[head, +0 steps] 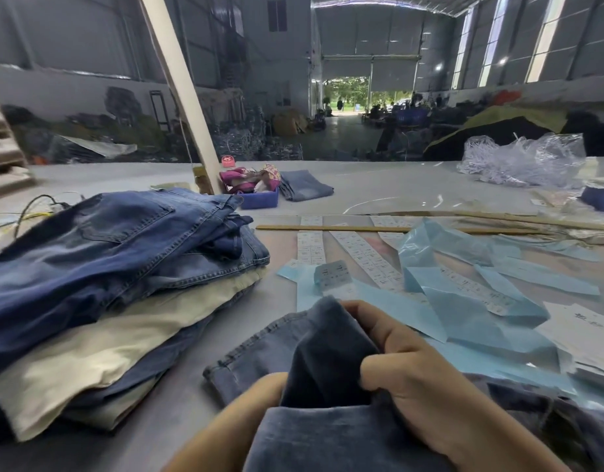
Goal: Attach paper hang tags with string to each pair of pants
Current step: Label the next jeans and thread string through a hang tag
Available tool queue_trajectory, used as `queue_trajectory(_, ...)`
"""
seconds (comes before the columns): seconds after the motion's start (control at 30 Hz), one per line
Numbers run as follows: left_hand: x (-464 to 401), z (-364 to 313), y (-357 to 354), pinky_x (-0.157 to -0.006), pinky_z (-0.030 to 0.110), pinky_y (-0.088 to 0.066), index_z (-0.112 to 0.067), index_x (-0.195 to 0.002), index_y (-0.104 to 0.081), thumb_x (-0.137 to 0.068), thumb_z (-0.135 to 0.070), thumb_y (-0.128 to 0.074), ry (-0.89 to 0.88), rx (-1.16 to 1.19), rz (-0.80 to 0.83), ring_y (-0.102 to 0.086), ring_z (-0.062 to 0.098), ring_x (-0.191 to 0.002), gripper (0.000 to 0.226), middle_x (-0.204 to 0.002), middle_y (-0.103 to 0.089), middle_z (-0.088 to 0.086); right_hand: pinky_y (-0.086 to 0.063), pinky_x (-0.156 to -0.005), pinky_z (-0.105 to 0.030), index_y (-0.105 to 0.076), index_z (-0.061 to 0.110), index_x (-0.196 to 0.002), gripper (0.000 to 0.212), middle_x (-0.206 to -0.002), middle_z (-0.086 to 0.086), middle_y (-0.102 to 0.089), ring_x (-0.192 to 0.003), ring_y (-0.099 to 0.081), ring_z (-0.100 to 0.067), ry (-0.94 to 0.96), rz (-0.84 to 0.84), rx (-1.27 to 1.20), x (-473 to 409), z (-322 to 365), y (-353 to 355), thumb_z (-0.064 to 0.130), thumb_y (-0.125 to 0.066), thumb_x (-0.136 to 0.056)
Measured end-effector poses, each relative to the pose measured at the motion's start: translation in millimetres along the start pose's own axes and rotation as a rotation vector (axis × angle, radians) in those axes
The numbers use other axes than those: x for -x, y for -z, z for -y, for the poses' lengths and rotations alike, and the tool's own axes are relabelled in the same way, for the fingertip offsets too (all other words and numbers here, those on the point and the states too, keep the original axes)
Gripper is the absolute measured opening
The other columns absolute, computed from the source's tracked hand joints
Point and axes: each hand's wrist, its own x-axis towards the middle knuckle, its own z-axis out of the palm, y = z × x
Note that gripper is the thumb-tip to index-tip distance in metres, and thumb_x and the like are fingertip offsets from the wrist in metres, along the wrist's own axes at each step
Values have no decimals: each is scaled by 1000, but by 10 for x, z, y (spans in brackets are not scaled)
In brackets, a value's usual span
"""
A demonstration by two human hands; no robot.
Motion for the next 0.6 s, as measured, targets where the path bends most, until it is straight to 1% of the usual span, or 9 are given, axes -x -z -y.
queue_trajectory(0.07,8,-10,33,-54,16,-46,-7,-69,-59,-83,12,-62,-94,107,-82,-58,11,-60,24,-61,-62,0,-42,-80,-38,-68,25,-108,68,-100,-14,-69,-93,-61,-31,-9,-60,70,21,-26,117,-2,-43,-50)
queue_trajectory(0.13,55,-108,96,-45,16,-44,-3,-76,-57,-64,8,-76,-210,277,-246,-56,12,-49,25,-56,-60,4,-44,-85,-45,-68,28,-110,71,-107,-18,-69,-101,-64,-36,18,-132,95,83,23,210,-1,-44,-49)
queue_trajectory(0.17,137,-215,122,-40,14,-42,-6,-76,-56,-63,0,-75,-303,346,-318,-55,9,-43,24,-54,-60,3,-48,-81,-42,-68,27,-110,72,-105,-19,-70,-96,-66,-34,31,-153,78,116,36,272,-2,-44,-49)
queue_trajectory(0.23,294,-471,159,-39,14,-42,-16,-73,-59,-63,-16,-72,-553,430,-422,-55,7,-42,16,-58,-61,1,-50,-56,-26,-69,23,-106,70,-91,-16,-70,-70,-68,-21,53,-197,-7,173,73,357,-5,-40,-49)
queue_trajectory(0.3,435,-710,138,-44,17,-48,-23,-72,-61,-65,-28,-72,-730,481,-480,-57,7,-49,14,-64,-63,-3,-45,-46,-17,-69,24,-107,71,-86,-13,-69,-64,-64,-14,100,-208,7,206,115,385,-5,-40,-49)
queue_trajectory(0.37,463,-843,35,-50,15,-50,-23,-78,-59,-67,-32,-71,-831,494,-466,-58,4,-53,19,-64,-64,-7,-48,-57,-18,-67,26,-112,72,-94,-11,-70,-78,-67,-16,134,-166,85,209,139,363,-4,-41,-51)
queue_trajectory(0.47,433,-953,-223,-53,12,-45,-17,-84,-57,-62,-40,-75,-830,319,-398,-53,0,-53,36,-60,-60,-13,-52,-84,-38,-64,29,-118,67,-116,-13,-69,-108,-67,-31,119,-32,46,193,130,234,-5,-50,-62)
queue_trajectory(0.53,385,-960,-287,-57,18,-47,-19,-87,-59,-59,-48,-88,-762,173,-375,-50,2,-55,50,-59,-55,-16,-52,-95,-41,-62,31,-120,58,-120,-10,-68,-114,-65,-29,127,-17,38,165,105,171,3,-64,-69)
queue_trajectory(0.6,391,-994,-223,-63,32,-51,-26,-86,-61,-58,-45,-87,-700,79,-379,-55,7,-61,43,-63,-58,-14,-54,-95,-43,-62,32,-117,58,-115,-8,-71,-110,-67,-26,147,-104,93,127,85,178,1,-66,-68)
